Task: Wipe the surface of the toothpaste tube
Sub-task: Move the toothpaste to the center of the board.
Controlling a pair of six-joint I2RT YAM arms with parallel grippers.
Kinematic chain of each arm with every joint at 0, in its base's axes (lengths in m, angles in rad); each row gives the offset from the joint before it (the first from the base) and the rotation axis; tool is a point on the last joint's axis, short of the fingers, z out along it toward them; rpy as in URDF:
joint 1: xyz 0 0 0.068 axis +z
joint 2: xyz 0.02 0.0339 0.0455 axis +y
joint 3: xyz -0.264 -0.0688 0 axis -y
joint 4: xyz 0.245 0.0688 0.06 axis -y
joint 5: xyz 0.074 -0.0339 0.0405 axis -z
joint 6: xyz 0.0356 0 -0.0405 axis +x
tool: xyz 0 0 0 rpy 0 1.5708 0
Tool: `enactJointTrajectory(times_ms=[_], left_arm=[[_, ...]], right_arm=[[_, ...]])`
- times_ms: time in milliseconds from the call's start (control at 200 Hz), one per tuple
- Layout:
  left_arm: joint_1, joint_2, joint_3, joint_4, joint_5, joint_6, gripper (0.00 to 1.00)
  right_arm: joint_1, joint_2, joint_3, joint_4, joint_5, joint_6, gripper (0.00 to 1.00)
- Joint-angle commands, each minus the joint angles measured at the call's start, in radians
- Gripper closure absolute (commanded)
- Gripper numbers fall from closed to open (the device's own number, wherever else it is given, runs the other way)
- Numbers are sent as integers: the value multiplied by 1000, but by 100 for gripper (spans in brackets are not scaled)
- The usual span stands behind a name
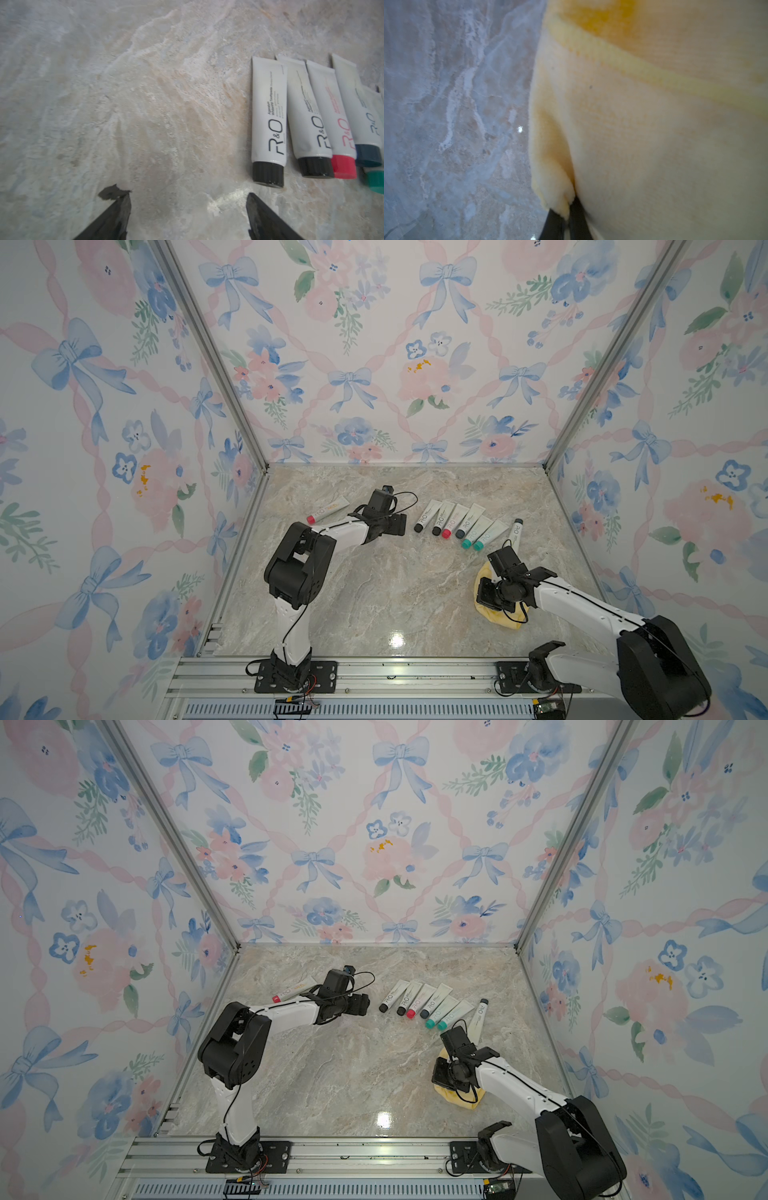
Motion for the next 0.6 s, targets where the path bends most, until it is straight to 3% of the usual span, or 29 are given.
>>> enactJointTrajectory(times_ms=[0, 300, 595], left_arm=[[87, -65, -44, -21, -17, -42, 10], [328, -81, -58, -20, -40, -116, 8], [421, -2, -4, -25, -70, -133, 6]], right_arm=[[17, 20, -34, 41, -8, 16, 93], [17, 1, -54, 46, -8, 12, 93], [17, -21, -55, 19, -5, 9, 93]])
